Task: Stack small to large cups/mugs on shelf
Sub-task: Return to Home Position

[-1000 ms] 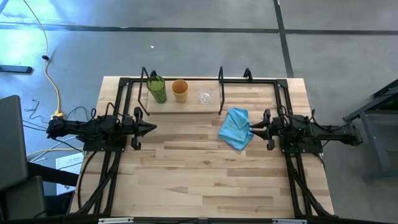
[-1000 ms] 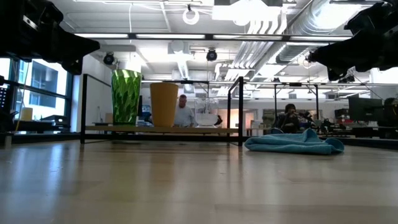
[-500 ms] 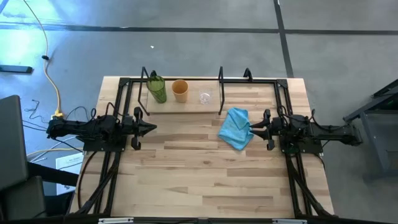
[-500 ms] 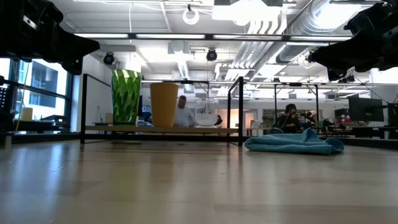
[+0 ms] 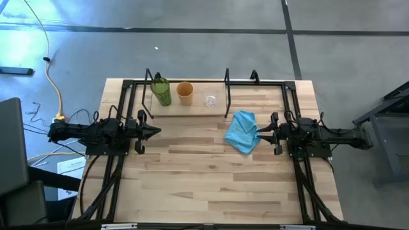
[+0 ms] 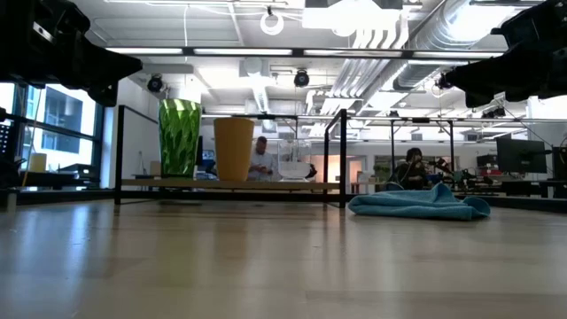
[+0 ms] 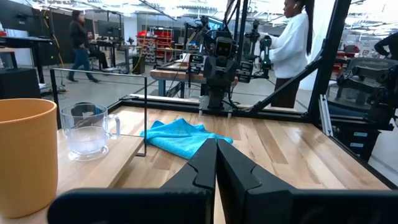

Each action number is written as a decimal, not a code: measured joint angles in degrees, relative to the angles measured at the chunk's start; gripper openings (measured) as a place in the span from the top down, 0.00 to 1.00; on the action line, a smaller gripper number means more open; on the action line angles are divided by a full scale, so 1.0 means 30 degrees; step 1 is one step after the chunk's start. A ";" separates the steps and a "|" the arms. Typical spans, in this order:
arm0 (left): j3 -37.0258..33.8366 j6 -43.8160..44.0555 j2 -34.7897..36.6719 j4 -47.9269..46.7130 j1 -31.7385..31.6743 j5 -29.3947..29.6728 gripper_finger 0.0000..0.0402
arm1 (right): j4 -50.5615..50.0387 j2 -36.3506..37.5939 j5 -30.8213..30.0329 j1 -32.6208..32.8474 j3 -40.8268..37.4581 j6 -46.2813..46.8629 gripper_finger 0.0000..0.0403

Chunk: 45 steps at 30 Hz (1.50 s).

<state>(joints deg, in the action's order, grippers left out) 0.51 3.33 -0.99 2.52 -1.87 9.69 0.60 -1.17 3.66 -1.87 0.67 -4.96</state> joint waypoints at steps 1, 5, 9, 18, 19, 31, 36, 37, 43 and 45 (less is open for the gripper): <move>0.0000 0.0000 0.0000 0.0000 0.0001 0.0000 1.00 | 0.0000 0.0000 0.0000 -0.0007 0.0000 0.0010 0.77; 0.0000 0.0000 0.0000 -0.0001 0.0001 0.0000 1.00 | -0.0006 0.0000 0.0000 0.0000 0.0000 0.0009 0.77; 0.0000 0.0000 0.0000 -0.0007 0.0007 0.0000 1.00 | 0.0000 0.0000 -0.0007 -0.0005 0.0000 -0.0005 0.77; 0.0000 0.0488 0.0002 0.0000 0.0007 -0.0007 1.00 | 0.0000 0.0000 -0.0007 0.0000 0.0007 -0.0005 0.77; 0.0000 0.0488 0.0000 0.0000 0.0007 -0.0007 1.00 | 0.0000 0.0000 -0.0007 0.0000 0.0007 -0.0005 0.77; 0.0000 0.0488 0.0000 0.0000 0.0007 -0.0007 1.00 | 0.0000 0.0000 -0.0007 0.0000 0.0007 -0.0005 0.77; 0.0000 0.0488 0.0000 0.0000 0.0005 -0.0007 1.00 | 0.0000 0.0000 -0.0007 -0.0006 0.0007 -0.0005 0.77; 0.0000 0.0488 0.0000 0.0000 0.0007 -0.0007 1.00 | 0.0000 0.0002 -0.0007 0.0000 0.0007 -0.0005 0.77; 0.0000 0.0488 0.0000 0.0000 0.0004 -0.0007 1.00 | 0.0000 0.0002 -0.0013 0.0000 0.0007 -0.0005 0.77; 0.0000 0.0488 0.0000 0.0000 0.0001 -0.0007 1.00 | 0.0000 0.0000 -0.0015 -0.0004 0.0007 -0.0005 0.77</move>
